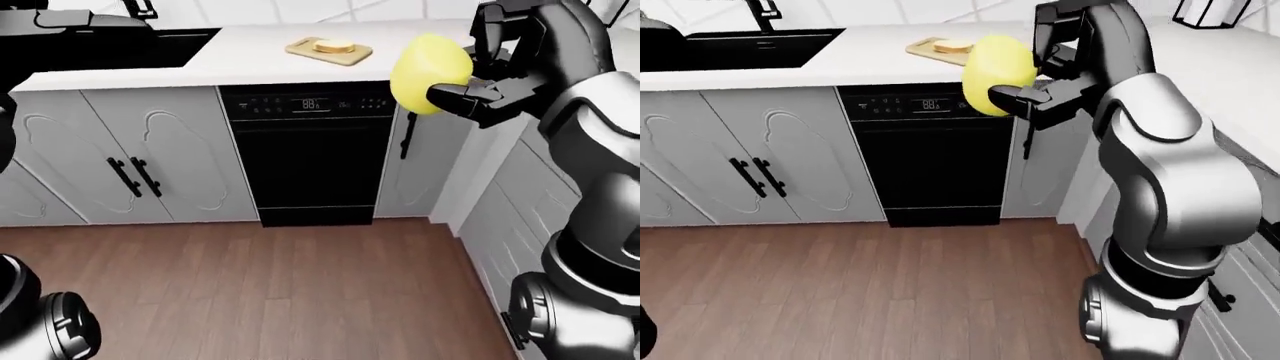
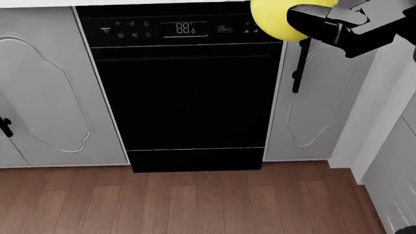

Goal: Pick up the wedge of cheese and place it on the slice of bread to prepare a simple cheese on bread dish.

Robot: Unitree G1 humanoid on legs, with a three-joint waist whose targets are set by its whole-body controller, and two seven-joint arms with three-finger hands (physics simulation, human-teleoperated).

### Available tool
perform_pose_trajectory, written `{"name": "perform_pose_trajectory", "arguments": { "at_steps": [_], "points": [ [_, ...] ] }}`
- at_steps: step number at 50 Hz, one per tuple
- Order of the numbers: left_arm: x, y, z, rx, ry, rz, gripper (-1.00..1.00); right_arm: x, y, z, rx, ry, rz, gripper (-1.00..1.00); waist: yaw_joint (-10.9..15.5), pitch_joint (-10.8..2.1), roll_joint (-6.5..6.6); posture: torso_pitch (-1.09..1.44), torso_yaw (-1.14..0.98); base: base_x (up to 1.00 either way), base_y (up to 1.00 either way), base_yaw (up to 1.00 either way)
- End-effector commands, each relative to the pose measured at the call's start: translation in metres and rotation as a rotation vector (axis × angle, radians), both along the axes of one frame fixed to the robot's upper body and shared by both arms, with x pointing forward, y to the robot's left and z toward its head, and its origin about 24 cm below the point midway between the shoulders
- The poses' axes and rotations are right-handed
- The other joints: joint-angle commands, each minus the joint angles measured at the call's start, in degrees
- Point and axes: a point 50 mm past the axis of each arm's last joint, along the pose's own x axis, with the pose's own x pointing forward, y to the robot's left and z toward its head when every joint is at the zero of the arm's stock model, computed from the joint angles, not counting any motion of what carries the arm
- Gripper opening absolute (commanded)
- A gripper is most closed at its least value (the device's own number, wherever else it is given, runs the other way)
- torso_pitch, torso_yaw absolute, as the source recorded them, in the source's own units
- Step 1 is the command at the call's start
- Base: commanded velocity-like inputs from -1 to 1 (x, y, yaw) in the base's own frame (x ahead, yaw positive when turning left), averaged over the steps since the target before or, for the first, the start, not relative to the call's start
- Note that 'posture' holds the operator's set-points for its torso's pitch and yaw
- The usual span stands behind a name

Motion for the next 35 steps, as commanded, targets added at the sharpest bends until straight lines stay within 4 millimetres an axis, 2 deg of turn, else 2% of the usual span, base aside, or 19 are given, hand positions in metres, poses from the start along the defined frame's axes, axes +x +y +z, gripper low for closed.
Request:
{"name": "perform_pose_trajectory", "arguments": {
  "at_steps": [1,6,8,9,10,11,12,18,20,21,22,23,24,25,28,30,31,32,35],
  "points": [
    [-0.0093,-0.0027,0.0142,0.015,-0.094,-0.013,1.00,-0.0110,-0.0073,0.0217,0.011,-0.128,-0.041,-1.00,-0.45,-1.65,0.22,0.00,0.00,0.00,0.00,0.26],
    [-0.0059,-0.0004,0.0128,0.013,-0.094,-0.014,1.00,-0.0101,-0.0071,0.0206,0.010,-0.126,-0.039,-1.00,-0.58,-0.94,-2.70,0.00,0.00,0.00,0.00,0.26],
    [-0.0046,-0.0001,0.0120,0.014,-0.093,-0.014,1.00,-0.0102,-0.0071,0.0206,0.004,-0.125,-0.043,-1.00,-0.44,-1.53,-5.72,0.00,0.00,0.00,0.00,0.26],
    [-0.0048,-0.0007,0.0121,0.014,-0.092,-0.014,1.00,-0.0097,-0.0073,0.0204,0.006,-0.126,-0.044,-1.00,0.00,-2.05,-5.88,0.00,0.00,0.00,0.00,0.27],
    [-0.0058,-0.0015,0.0124,0.015,-0.092,-0.014,1.00,-0.0094,-0.0074,0.0201,0.006,-0.125,-0.046,-1.00,-0.65,-1.27,-4.84,0.00,0.00,0.00,0.00,0.26],
    [-0.0064,-0.0019,0.0127,0.016,-0.092,-0.013,1.00,-0.0095,-0.0073,0.0201,0.006,-0.125,-0.046,-1.00,-0.23,-1.16,-5.30,0.00,0.00,0.00,0.00,0.26],
    [-0.0066,-0.0021,0.0127,0.015,-0.092,-0.013,1.00,-0.0095,-0.0076,0.0201,0.007,-0.124,-0.046,-1.00,-0.18,-1.37,-5.01,0.00,0.00,0.00,0.00,0.27],
    [-0.0095,-0.0030,0.0140,0.014,-0.092,-0.011,1.00,-0.0096,-0.0073,0.0204,0.001,-0.124,-0.046,-1.00,-0.08,-0.90,-2.21,0.00,0.00,0.00,0.00,0.26],
    [-0.0101,-0.0035,0.0143,0.015,-0.093,-0.012,1.00,-0.0094,-0.0062,0.0200,-0.004,-0.122,-0.043,-1.00,-0.47,-0.98,-0.44,0.00,0.00,0.00,0.00,0.26],
    [-0.0100,-0.0038,0.0141,0.015,-0.092,-0.012,1.00,-0.0092,-0.0061,0.0201,-0.004,-0.123,-0.042,-1.00,-0.73,-1.18,0.93,0.00,0.00,0.00,0.00,0.25],
    [-0.0101,-0.0038,0.0142,0.016,-0.092,-0.012,1.00,-0.0090,-0.0063,0.0199,-0.004,-0.123,-0.042,-1.00,-0.89,-1.79,3.01,0.00,0.00,0.00,0.00,0.26],
    [-0.0103,-0.0034,0.0145,0.015,-0.093,-0.011,1.00,-0.0087,-0.0065,0.0199,-0.004,-0.125,-0.043,-1.00,-0.73,-1.52,1.93,0.00,0.00,0.00,0.00,0.26],
    [-0.0098,-0.0031,0.0141,0.015,-0.092,-0.010,1.00,-0.0080,-0.0078,0.0201,0.001,-0.120,-0.055,-1.00,-0.86,-1.24,1.98,0.00,0.00,0.00,0.00,0.12],
    [-0.0095,-0.0030,0.0140,0.014,-0.092,-0.011,1.00,-0.0078,-0.0073,0.0198,0.008,-0.120,-0.045,-1.00,-0.92,-0.01,1.65,0.00,0.00,0.00,0.00,0.00],
    [-0.0091,-0.0030,0.0139,0.016,-0.092,-0.010,1.00,-0.0078,-0.0075,0.0196,0.013,-0.119,-0.041,-1.00,-0.94,0.19,-0.79,0.00,0.00,0.00,0.00,0.00],
    [-0.0092,-0.0032,0.0139,0.016,-0.092,-0.010,1.00,-0.0080,-0.0076,0.0203,0.014,-0.122,-0.042,-1.00,-0.40,0.25,-3.23,0.00,0.00,0.00,0.00,0.00],
    [-0.0092,-0.0035,0.0140,0.017,-0.092,-0.011,1.00,-0.0083,-0.0073,0.0206,0.016,-0.125,-0.040,-1.00,-0.03,0.31,-2.88,0.00,0.00,0.00,0.00,0.00],
    [-0.0091,-0.0037,0.0138,0.018,-0.091,-0.011,1.00,-0.0083,-0.0071,0.0203,0.018,-0.125,-0.038,-1.00,-0.30,-0.69,-2.41,0.00,0.00,0.06,0.00,0.00],
    [-0.0090,-0.0037,0.0135,0.022,-0.090,-0.008,1.00,-0.0092,-0.0079,0.0210,0.021,-0.127,-0.046,-1.00,-0.32,-0.26,-1.51,0.00,0.00,0.14,0.00,0.00]
  ]
}}
